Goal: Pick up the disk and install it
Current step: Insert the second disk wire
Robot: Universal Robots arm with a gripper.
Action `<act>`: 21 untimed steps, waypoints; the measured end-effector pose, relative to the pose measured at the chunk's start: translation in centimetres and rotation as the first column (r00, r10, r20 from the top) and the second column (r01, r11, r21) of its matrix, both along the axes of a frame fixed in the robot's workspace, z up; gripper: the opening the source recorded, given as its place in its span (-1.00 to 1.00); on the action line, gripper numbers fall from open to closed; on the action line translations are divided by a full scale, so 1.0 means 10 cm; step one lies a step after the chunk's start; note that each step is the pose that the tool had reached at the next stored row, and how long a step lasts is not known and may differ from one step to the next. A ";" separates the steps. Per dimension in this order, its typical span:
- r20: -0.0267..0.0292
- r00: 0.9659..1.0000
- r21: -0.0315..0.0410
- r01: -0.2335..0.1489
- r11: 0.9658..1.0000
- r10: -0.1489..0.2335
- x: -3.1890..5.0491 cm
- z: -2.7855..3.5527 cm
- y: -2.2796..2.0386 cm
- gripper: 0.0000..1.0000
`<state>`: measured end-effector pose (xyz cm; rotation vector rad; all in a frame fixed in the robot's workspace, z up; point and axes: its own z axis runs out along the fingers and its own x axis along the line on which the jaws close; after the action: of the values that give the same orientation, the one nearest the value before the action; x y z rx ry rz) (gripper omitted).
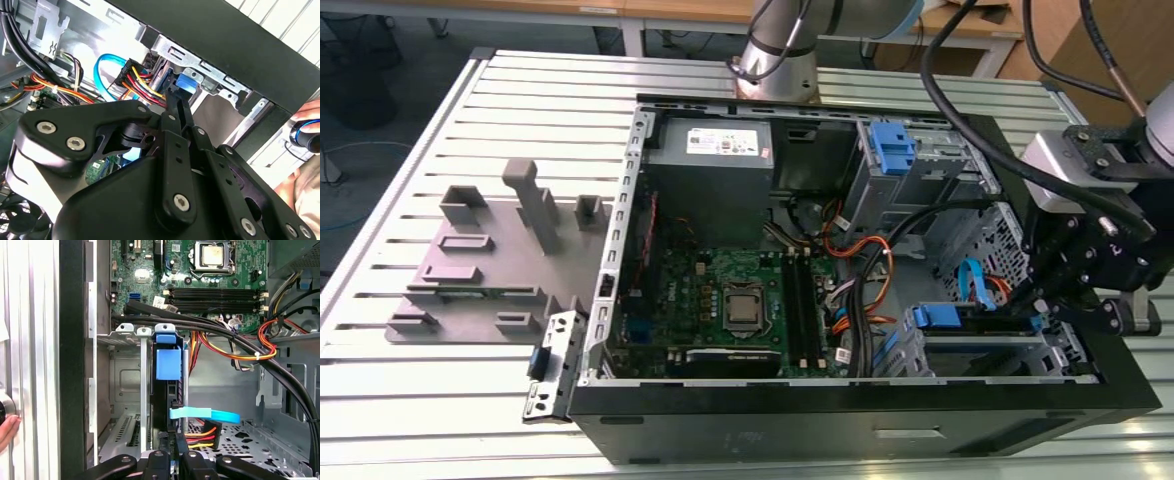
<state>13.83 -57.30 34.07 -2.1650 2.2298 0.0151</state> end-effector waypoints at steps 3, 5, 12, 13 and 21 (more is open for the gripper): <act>0.000 1.000 0.000 0.000 1.000 0.000 -0.014 -0.009 0.020 -0.67; 0.000 1.000 0.000 0.001 1.000 -0.001 -0.023 -0.015 0.037 -0.67; 0.000 1.000 0.000 0.007 1.000 -0.007 -0.025 -0.038 0.042 -0.67; 0.000 1.000 0.000 0.007 1.000 -0.007 -0.028 -0.040 0.035 -0.67; 0.000 1.000 0.000 0.009 1.000 -0.009 -0.040 -0.047 0.035 -0.67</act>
<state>13.43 -56.95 33.60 -2.1552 2.2390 0.0146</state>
